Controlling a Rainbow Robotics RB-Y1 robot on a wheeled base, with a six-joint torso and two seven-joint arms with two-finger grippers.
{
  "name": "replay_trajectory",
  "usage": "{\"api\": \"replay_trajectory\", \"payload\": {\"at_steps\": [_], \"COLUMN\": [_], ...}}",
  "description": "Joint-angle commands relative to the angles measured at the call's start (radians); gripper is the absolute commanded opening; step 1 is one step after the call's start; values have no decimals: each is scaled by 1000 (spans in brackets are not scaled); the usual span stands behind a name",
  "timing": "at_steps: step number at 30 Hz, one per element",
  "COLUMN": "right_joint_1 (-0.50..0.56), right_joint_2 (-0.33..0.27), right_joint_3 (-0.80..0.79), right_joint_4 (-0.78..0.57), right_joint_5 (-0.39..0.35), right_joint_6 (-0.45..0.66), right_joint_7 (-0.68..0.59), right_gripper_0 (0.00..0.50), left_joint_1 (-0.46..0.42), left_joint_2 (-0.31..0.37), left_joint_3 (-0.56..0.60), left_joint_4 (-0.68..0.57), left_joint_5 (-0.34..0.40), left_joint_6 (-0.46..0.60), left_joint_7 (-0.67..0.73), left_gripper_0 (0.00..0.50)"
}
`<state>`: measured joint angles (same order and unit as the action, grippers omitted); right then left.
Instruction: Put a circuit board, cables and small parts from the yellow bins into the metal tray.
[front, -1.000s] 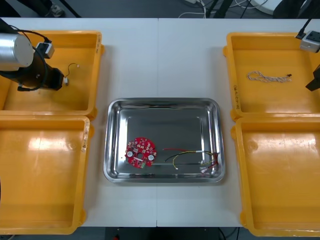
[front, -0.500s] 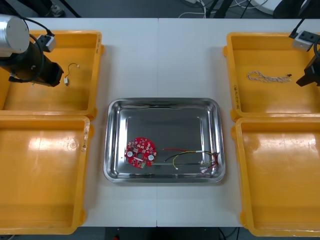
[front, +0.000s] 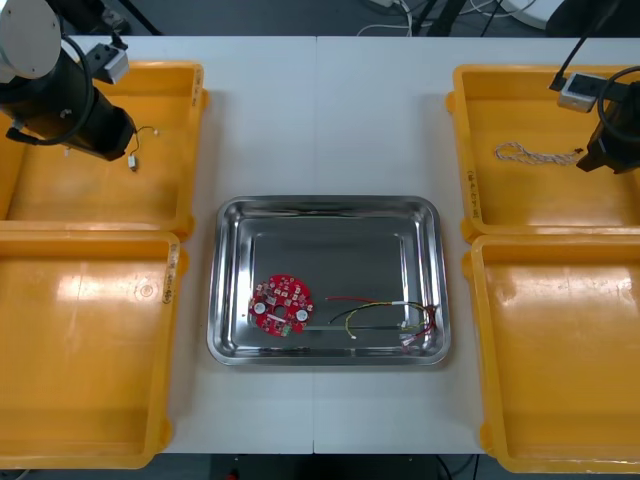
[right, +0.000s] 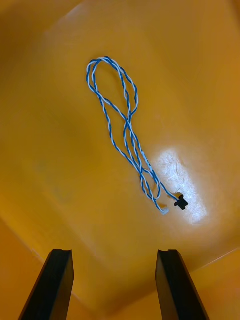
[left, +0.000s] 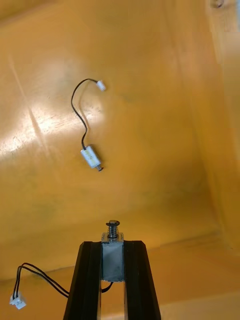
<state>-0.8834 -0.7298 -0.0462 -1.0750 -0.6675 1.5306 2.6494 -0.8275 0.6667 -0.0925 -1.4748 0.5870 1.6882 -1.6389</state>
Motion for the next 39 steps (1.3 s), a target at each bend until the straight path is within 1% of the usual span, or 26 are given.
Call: {"api": "replay_trajectory", "payload": {"at_steps": [1, 6, 12, 17, 21, 23, 28, 30, 33, 39], "right_joint_1": [-51, -55, -60, -60, -63, -80, -175, -193, -204, -213], "right_joint_2": [9, 20, 30, 38, 40, 40, 46, 47, 50, 50], "right_joint_3": [11, 9, 16, 29, 59, 59, 45, 40, 40, 48], "right_joint_4": [-8, -6, -6, -6, -3, 29, 224, 262, 283, 283], "right_joint_5": [5, 9, 25, 39, 51, 48, 43, 49, 52, 63], "right_joint_6": [-32, -69, -78, -90, -98, -96, -132, -145, -161, -165], "right_joint_7": [44, 56, 56, 56, 56, 56, 56, 56, 56, 56], "right_gripper_0": [479, 480, 479, 479, 477, 479, 479, 477, 479, 478], "left_joint_1": [-16, -2, 22, 39, 59, 65, 82, 88, 97, 119], "left_joint_2": [17, 7, -16, -35, -53, -62, -93, -102, -119, -147], "left_joint_3": [-12, -58, -112, -153, -199, -222, -280, -300, -331, -406], "left_joint_4": [-116, -206, -297, -351, -392, -403, -418, -421, -421, -421], "left_joint_5": [17, 31, 30, 16, -10, -21, -47, -59, -76, -108], "left_joint_6": [28, 45, 48, 54, 54, 54, 47, 39, 33, -35], "left_joint_7": [205, 301, 409, 481, 530, 553, 622, 636, 651, 746], "left_gripper_0": [0, 0, 1, 0, 0, 0, 0, 0, 0, 0]}}
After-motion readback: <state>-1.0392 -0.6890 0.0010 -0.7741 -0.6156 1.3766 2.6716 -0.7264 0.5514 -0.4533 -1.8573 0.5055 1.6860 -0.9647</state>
